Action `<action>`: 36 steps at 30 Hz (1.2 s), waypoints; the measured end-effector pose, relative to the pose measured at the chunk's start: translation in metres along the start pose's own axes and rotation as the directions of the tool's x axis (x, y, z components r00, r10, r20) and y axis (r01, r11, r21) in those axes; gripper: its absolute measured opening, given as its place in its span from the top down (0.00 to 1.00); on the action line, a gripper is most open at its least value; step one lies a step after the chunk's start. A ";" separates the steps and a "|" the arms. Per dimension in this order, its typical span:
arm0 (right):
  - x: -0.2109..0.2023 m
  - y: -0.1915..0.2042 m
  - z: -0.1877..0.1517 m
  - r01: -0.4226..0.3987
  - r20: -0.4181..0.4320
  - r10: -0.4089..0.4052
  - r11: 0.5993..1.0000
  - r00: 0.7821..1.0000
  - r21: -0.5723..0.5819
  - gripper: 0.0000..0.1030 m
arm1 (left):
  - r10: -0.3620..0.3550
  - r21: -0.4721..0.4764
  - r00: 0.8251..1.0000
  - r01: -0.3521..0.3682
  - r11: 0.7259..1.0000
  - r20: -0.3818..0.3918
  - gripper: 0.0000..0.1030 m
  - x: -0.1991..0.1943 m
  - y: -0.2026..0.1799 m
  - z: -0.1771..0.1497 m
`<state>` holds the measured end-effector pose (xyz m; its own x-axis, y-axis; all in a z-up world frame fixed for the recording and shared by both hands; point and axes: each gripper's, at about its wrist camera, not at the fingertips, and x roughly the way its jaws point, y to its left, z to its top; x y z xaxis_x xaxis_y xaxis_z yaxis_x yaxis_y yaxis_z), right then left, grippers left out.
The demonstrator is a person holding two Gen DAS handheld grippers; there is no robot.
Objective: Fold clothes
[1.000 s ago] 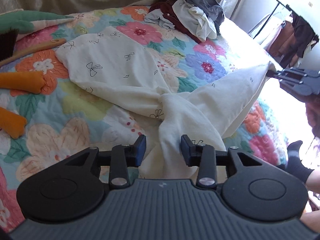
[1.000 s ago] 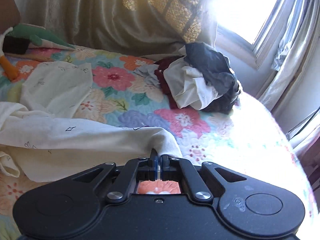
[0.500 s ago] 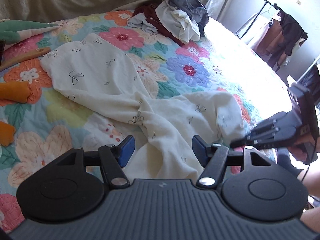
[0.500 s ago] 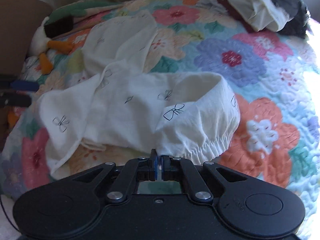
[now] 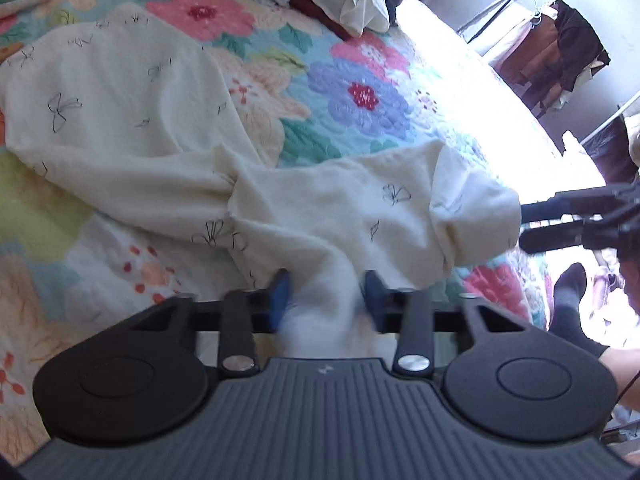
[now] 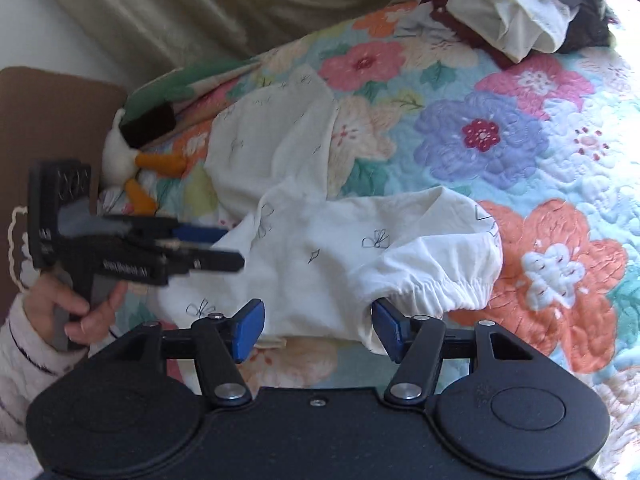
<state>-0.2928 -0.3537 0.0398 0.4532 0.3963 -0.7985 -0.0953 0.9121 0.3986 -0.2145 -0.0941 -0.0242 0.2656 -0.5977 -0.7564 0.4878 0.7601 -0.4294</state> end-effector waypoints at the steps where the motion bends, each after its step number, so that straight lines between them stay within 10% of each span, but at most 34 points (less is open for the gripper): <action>1: 0.000 -0.003 0.002 0.022 0.019 -0.022 1.000 1.000 0.003 0.37 | 0.006 0.011 1.000 -0.006 1.000 0.004 0.94 -0.003 0.000 -0.002; 12: 0.040 -0.040 0.003 0.334 -0.005 -0.334 0.942 0.943 -0.046 0.34 | 0.050 0.109 0.998 -0.054 0.993 0.032 0.96 -0.038 -0.003 -0.023; 28: 0.038 -0.043 -0.005 0.217 0.018 -0.217 0.976 0.976 0.025 0.34 | 0.042 0.075 0.999 -0.039 0.996 -0.030 0.96 -0.033 0.011 -0.034; 31: 0.038 -0.029 -0.007 0.132 0.036 -0.130 0.991 0.991 -0.038 0.79 | 0.086 0.103 0.995 -0.081 0.991 -0.045 0.95 -0.031 0.005 -0.034; 36: 0.037 -0.007 -0.011 -0.011 0.052 0.018 0.989 0.998 -0.146 0.79 | 0.126 0.107 0.992 -0.127 0.986 0.022 0.82 -0.046 -0.008 -0.022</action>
<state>-0.2852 -0.3441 0.0026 0.4967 0.4069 -0.7666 -0.2284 0.9134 0.3369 -0.2494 -0.0671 0.0037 0.3432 -0.5030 -0.7932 0.5360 0.7984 -0.2744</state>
